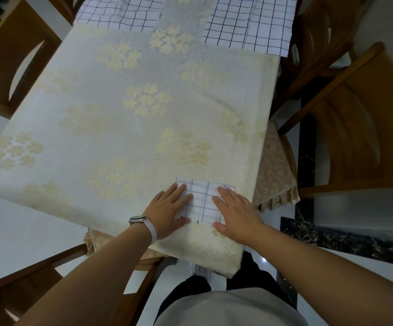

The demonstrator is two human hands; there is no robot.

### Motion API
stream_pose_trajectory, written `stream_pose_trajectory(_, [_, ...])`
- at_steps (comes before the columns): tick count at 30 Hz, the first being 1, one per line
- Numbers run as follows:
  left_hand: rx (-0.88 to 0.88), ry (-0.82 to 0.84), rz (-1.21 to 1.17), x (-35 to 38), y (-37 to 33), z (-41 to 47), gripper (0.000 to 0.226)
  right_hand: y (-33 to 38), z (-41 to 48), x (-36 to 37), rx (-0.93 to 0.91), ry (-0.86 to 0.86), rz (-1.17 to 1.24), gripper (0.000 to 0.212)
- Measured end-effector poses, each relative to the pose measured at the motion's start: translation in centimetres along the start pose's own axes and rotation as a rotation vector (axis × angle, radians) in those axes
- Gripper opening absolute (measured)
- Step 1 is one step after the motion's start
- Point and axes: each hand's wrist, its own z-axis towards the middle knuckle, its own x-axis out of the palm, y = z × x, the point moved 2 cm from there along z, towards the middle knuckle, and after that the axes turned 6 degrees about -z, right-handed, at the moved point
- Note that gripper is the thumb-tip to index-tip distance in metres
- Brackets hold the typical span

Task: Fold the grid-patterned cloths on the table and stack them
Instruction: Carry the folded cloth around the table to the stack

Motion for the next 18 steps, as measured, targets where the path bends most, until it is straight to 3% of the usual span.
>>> stream_pose_trajectory(6, [0.001, -0.101, -0.116, -1.5, -0.7, -1.8, 0.061, 1.1, -0.7, -1.6, 0.074, 0.017, 0.102, 0.067])
stream_pose_trajectory(12, [-0.006, -0.225, -0.157, -4.3, -0.6, -4.0, 0.047, 3.4, -2.0, -3.7, 0.135, -0.108, 0.135, 0.051])
stream_pose_trajectory(18, [-0.012, -0.28, -0.13, -6.3, -0.1, -6.8, 0.049, 5.8, -4.1, -5.9, 0.132, -0.22, 0.144, 0.046])
